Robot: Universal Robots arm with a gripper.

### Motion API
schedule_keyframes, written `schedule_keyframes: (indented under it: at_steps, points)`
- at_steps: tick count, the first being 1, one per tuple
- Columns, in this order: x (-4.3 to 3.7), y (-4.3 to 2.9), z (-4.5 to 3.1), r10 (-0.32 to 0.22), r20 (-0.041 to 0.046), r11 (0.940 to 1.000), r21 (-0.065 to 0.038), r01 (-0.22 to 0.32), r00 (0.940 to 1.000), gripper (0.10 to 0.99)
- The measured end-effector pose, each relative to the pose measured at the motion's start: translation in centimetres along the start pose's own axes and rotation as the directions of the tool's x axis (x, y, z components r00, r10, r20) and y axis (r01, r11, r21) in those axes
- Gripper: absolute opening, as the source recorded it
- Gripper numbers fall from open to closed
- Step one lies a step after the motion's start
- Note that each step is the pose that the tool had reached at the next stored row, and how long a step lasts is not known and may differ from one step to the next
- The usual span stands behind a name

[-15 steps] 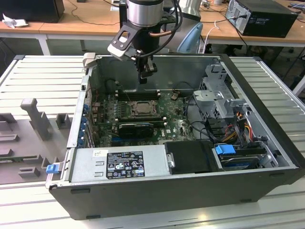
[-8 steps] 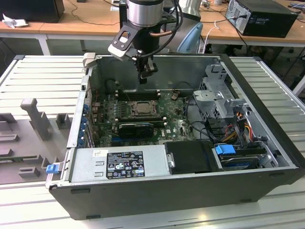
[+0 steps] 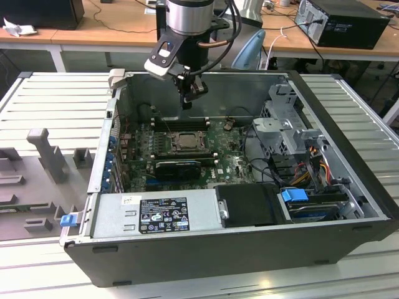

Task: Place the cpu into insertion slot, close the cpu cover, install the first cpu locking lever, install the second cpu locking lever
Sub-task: 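Install the first cpu locking lever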

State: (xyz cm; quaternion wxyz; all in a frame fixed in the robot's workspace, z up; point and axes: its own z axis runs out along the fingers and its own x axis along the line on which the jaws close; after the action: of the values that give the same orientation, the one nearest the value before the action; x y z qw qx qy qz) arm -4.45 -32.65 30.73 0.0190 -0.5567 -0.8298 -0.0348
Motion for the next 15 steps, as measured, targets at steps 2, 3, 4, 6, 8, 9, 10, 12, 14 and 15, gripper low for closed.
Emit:
schedule_keyframes:
  at_steps: [2, 3, 4, 6, 8, 9, 10, 12, 14, 15]
  points:
    - [0.00, 0.00, 0.00, -0.025, -0.0009, 0.9997, 0.002, 0.025, 0.9997, 0.106]
    - [0.00, 0.00, 0.00, -0.034, -0.0013, 0.9994, 0.002, 0.034, 0.9994, 0.106]
    - [0.00, 0.00, 0.01, -0.044, -0.0017, 0.9990, 0.003, 0.044, 0.9990, 0.106]
    - [0.00, 0.00, 0.03, -0.072, -0.0029, 0.9974, 0.005, 0.072, 0.9974, 0.106]
    - [0.00, 0.00, 0.04, -0.102, -0.0041, 0.9947, 0.007, 0.102, 0.9948, 0.106]
    - [0.00, 0.00, 0.04, -0.108, -0.0043, 0.9941, 0.007, 0.108, 0.9941, 0.106]
    - [0.00, 0.00, 0.04, -0.115, -0.0046, 0.9934, 0.008, 0.115, 0.9934, 0.106]
    - [0.00, 0.00, 0.05, -0.125, -0.0050, 0.9922, 0.008, 0.125, 0.9922, 0.106]
    - [0.00, 0.00, 0.05, -0.133, -0.0054, 0.9911, 0.009, 0.133, 0.9911, 0.106]
    - [0.00, 0.00, 0.05, -0.137, -0.0055, 0.9906, 0.009, 0.137, 0.9906, 0.106]
